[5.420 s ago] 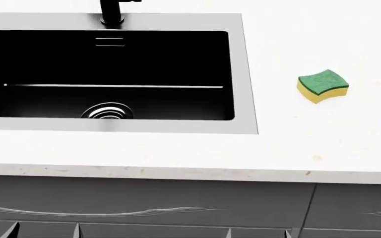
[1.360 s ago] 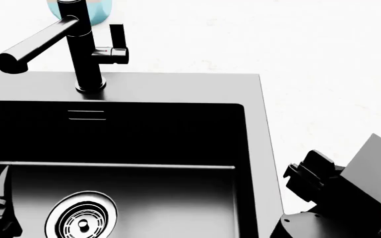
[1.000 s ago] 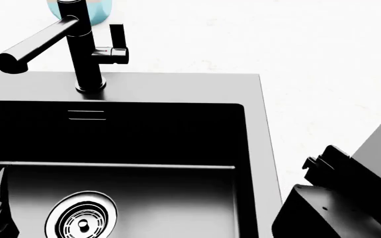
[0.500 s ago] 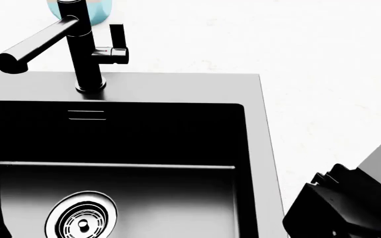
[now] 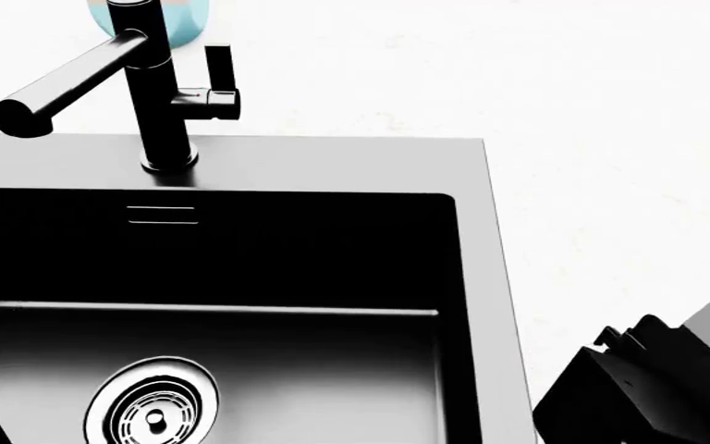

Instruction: Pick the pan and sponge and place them into the sink. Then turn on the water.

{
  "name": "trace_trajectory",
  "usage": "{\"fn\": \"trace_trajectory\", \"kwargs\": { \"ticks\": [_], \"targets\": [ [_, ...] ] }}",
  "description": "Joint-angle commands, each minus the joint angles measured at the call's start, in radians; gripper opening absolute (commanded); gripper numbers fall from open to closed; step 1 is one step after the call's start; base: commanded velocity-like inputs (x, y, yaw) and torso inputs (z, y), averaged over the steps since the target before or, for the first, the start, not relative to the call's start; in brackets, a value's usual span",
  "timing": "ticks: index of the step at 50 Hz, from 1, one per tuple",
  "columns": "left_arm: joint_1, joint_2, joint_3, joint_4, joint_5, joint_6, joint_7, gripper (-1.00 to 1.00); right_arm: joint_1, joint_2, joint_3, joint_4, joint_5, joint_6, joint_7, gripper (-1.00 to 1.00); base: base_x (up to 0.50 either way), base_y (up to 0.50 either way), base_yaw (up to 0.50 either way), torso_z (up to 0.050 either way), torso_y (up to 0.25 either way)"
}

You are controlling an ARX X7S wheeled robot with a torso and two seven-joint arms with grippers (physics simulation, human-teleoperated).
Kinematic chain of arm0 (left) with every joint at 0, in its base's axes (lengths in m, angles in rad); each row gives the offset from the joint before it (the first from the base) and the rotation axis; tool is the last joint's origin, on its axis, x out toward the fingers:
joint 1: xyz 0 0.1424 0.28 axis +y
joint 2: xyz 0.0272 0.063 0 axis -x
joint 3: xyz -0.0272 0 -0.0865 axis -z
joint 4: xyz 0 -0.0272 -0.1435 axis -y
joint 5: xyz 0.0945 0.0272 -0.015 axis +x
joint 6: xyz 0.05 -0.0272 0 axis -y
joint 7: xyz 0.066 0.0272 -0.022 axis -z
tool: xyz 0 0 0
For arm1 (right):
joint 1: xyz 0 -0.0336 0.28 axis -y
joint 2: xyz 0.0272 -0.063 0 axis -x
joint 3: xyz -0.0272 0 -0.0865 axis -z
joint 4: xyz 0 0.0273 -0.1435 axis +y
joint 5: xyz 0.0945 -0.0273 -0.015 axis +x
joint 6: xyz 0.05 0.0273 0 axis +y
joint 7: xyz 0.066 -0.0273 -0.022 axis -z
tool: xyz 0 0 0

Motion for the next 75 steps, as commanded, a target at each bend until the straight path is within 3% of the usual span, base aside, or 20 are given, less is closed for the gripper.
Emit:
{"fn": "trace_trajectory", "kwargs": {
  "ticks": [1,3,11,19,23,25,27,30,35,37,40,44,50,61,75],
  "targets": [
    [-0.003,-0.003,0.004,-0.001,-0.004,0.002,-0.003,1.0,-0.026,0.019,-0.004,-0.029,-0.012,0.045,0.024,-1.0,0.0,0.0,0.0,0.0,0.0],
    [-0.021,0.004,0.022,-0.012,0.004,0.001,-0.012,1.0,0.001,0.04,-0.046,-0.033,0.022,0.133,-0.019,-1.0,0.0,0.0,0.0,0.0,0.0],
    [-0.003,-0.003,0.006,-0.008,-0.006,0.011,-0.004,1.0,-0.014,0.18,-0.342,-0.223,0.069,0.139,-0.362,-1.0,0.0,0.0,0.0,0.0,0.0],
    [0.019,-0.007,-0.004,-0.011,-0.007,0.027,0.003,1.0,0.055,0.252,-0.431,-0.249,0.126,0.173,-0.546,-1.0,0.0,0.0,0.0,0.0,0.0],
    [-0.003,-0.003,0.017,-0.025,0.004,0.024,-0.007,1.0,0.094,0.269,-0.406,-0.265,0.217,0.221,-0.634,-1.0,0.0,0.0,0.0,0.0,0.0],
    [0.005,-0.006,0.011,-0.02,0.0,0.024,-0.006,1.0,0.115,0.291,-0.458,-0.262,0.228,0.235,-0.704,-1.0,0.0,0.0,0.0,0.0,0.0],
    [-0.001,-0.006,0.015,-0.021,0.001,0.021,-0.01,1.0,0.152,0.347,-0.594,-0.313,0.208,0.248,-0.815,-1.0,0.0,0.0,0.0,0.0,0.0],
    [0.024,-0.013,-0.011,-0.011,-0.011,0.028,0.0,1.0,0.175,0.381,-0.65,-0.353,0.193,0.266,-0.841,-1.0,0.0,0.0,0.0,0.0,0.0],
    [0.0,-0.012,0.015,-0.018,-0.004,0.019,-0.01,1.0,0.119,0.341,-0.44,-0.391,0.326,0.349,-0.729,-1.0,0.0,0.0,0.0,0.0,0.0],
    [0.012,-0.023,-0.009,-0.005,-0.02,0.011,-0.004,1.0,0.087,0.37,-0.447,-0.461,0.349,0.289,-0.814,-1.0,0.0,0.0,0.0,0.0,0.0],
    [-0.017,-0.017,0.016,-0.015,-0.009,0.0,-0.023,1.0,0.146,0.358,-0.349,-0.476,0.473,0.494,-0.693,-1.0,0.0,0.0,0.0,0.0,0.0],
    [0.009,-0.024,-0.006,-0.009,-0.02,0.011,-0.01,1.0,0.201,0.386,-0.313,-0.57,0.555,0.602,-0.639,-1.0,0.0,0.0,0.0,0.0,0.0],
    [-0.004,-0.026,0.007,-0.009,-0.021,0.002,-0.016,1.0,0.026,0.368,-0.139,-0.724,0.596,0.465,-0.604,-1.0,0.0,0.0,0.0,0.0,0.0],
    [-0.008,-0.031,0.012,0.003,-0.03,-0.007,-0.023,1.0,-0.116,0.393,-0.101,-0.818,0.57,0.381,-0.612,-1.0,0.0,0.0,0.0,0.0,0.0],
    [-0.015,-0.043,0.005,0.014,-0.049,-0.027,-0.03,1.0,-0.169,0.433,-0.112,-0.839,0.541,0.343,-0.624,-1.0,0.0,0.12,0.0,0.0,0.0]
  ]
}}
